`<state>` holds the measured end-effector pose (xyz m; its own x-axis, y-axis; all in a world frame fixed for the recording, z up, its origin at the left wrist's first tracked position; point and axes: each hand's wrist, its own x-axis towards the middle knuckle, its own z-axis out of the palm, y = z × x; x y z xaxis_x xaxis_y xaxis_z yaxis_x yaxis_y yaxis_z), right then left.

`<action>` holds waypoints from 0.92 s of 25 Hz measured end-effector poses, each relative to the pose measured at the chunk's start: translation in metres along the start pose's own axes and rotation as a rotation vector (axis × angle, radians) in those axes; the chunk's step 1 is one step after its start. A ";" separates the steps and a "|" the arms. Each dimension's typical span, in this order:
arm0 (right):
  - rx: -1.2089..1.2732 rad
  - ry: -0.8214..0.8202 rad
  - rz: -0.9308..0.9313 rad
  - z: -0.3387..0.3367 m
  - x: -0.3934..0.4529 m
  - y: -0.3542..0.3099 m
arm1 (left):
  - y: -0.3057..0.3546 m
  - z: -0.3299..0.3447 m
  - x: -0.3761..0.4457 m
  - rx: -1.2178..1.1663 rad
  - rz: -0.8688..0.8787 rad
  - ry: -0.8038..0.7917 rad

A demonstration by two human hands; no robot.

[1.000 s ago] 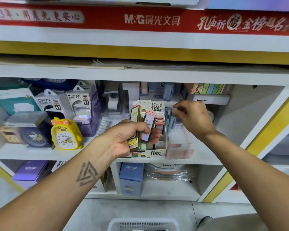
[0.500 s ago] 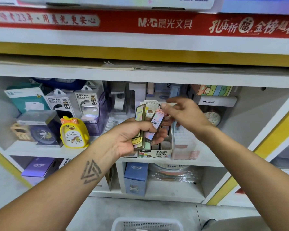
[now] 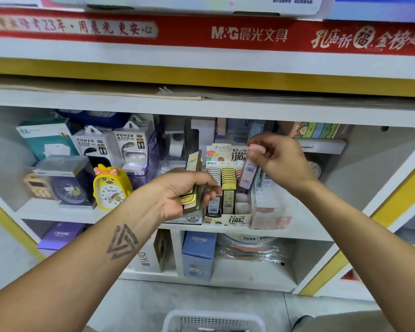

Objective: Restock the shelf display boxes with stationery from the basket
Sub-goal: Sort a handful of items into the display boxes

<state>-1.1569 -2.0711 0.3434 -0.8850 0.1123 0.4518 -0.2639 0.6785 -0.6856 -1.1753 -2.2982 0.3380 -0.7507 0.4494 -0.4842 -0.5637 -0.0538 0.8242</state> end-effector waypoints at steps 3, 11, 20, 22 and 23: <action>-0.313 -0.154 -0.138 0.004 -0.005 0.008 | -0.001 0.003 0.001 0.066 0.024 0.029; -0.612 -0.254 -0.121 0.019 -0.012 0.014 | -0.003 0.005 0.004 -0.065 -0.050 -0.054; 0.338 -0.441 0.328 0.021 -0.013 -0.029 | -0.003 0.011 0.003 -0.230 0.058 -0.156; 0.347 -0.587 0.347 0.023 -0.015 -0.037 | -0.004 0.011 0.004 -0.250 0.119 -0.128; 0.358 -0.620 0.354 0.025 -0.017 -0.039 | -0.005 0.010 0.005 -0.265 0.143 -0.114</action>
<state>-1.1415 -2.1173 0.3481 -0.9636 -0.2179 -0.1548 0.0589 0.3917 -0.9182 -1.1725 -2.2870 0.3347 -0.7938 0.5171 -0.3202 -0.5364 -0.3471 0.7693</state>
